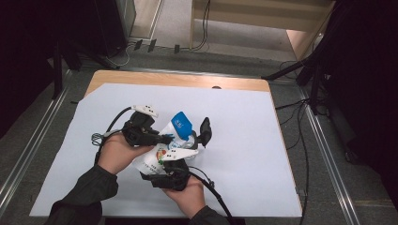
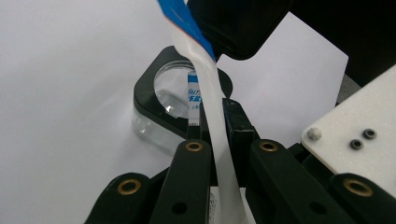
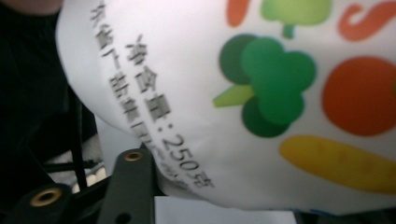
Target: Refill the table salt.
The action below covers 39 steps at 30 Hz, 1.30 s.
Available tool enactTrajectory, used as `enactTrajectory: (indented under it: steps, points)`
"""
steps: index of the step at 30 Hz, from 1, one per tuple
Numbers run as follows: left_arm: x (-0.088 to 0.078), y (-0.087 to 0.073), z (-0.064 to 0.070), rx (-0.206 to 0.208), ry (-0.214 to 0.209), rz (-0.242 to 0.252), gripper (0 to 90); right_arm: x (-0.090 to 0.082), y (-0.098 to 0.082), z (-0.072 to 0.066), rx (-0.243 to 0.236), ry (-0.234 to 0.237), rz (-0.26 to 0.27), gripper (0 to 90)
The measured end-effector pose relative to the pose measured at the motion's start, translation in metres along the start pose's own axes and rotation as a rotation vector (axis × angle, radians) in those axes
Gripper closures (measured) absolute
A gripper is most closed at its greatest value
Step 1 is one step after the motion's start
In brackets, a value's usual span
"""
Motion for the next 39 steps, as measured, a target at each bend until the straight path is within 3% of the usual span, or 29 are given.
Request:
enactTrajectory:
  steps: [9, 26, 30, 33, 39]
  points:
    - [-0.002, 0.001, -0.001, -0.022, -0.046, 0.013, 80.4, -0.003, 0.003, -0.001, 0.045, 0.027, 0.040, 59.6]
    - [-0.016, -0.005, -0.003, -0.050, -0.081, -0.006, 75.0, -0.005, 0.004, 0.000, 0.046, 0.042, 0.058, 59.6]
    - [-0.018, -0.005, -0.003, -0.049, -0.070, -0.001, 75.3, -0.005, 0.005, 0.000, 0.045, 0.035, 0.063, 59.6]
    - [-0.019, -0.006, -0.003, -0.053, -0.061, -0.006, 81.8, -0.005, 0.005, 0.000, 0.043, 0.038, 0.064, 59.5]
    - [-0.017, -0.006, -0.001, -0.031, -0.010, -0.010, 87.7, -0.003, 0.005, 0.000, 0.027, 0.019, 0.046, 57.4]
Point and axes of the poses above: each handheld gripper's, and its own axes: x roughly forward along the jaws, y roughly out of its top, z roughly to its right, the point moved 6 cm from there along x, roughly forward along the jaws, and after that the axes turned 8 degrees about -x, right-handed, at the moved point
